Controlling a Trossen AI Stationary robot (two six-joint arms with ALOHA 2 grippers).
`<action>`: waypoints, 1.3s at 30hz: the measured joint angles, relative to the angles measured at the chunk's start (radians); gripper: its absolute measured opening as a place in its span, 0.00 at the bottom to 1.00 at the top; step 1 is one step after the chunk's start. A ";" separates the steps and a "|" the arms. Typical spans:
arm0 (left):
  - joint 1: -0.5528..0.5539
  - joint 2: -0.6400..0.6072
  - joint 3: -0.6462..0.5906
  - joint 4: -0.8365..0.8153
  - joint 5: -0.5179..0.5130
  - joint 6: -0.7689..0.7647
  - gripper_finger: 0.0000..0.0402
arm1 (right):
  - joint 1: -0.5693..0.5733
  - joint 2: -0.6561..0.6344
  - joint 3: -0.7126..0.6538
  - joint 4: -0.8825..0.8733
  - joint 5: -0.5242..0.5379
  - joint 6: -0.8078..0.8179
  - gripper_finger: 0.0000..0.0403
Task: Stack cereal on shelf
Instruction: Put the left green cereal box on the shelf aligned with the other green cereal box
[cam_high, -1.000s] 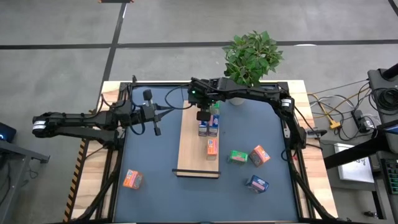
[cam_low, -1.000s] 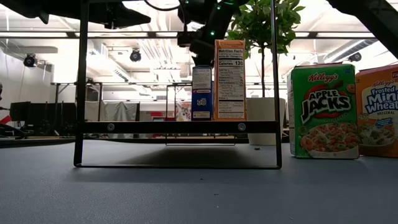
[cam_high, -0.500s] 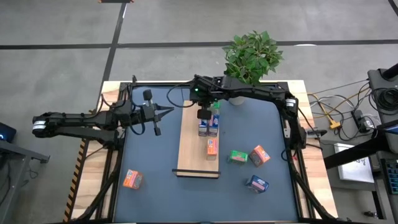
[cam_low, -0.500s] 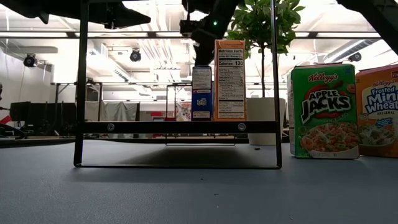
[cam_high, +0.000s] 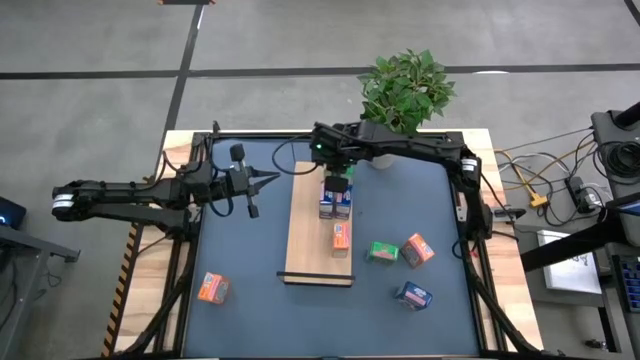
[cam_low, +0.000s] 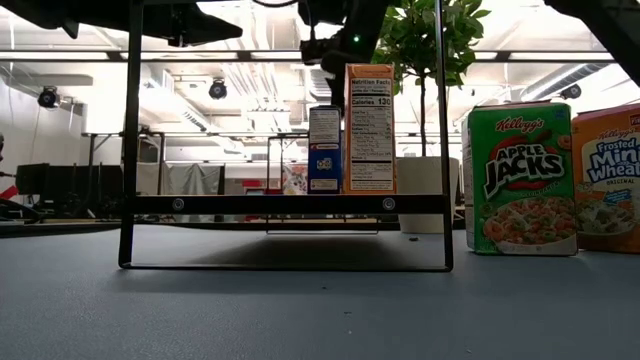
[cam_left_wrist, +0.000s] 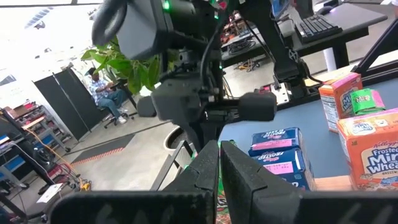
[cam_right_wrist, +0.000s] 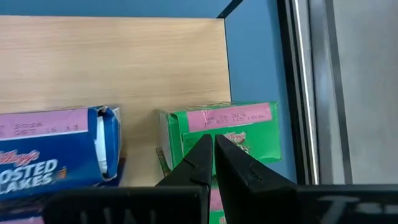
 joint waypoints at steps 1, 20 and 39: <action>0.000 0.000 0.000 0.000 0.000 0.000 0.00 | 0.000 0.003 0.000 0.000 0.000 0.000 0.02; 0.000 0.000 0.000 0.000 0.000 0.000 0.00 | 0.000 0.005 -0.043 0.045 -0.003 0.066 0.02; 0.000 0.000 0.000 -0.001 0.000 0.000 0.00 | 0.000 0.005 -0.034 0.064 -0.002 0.230 0.02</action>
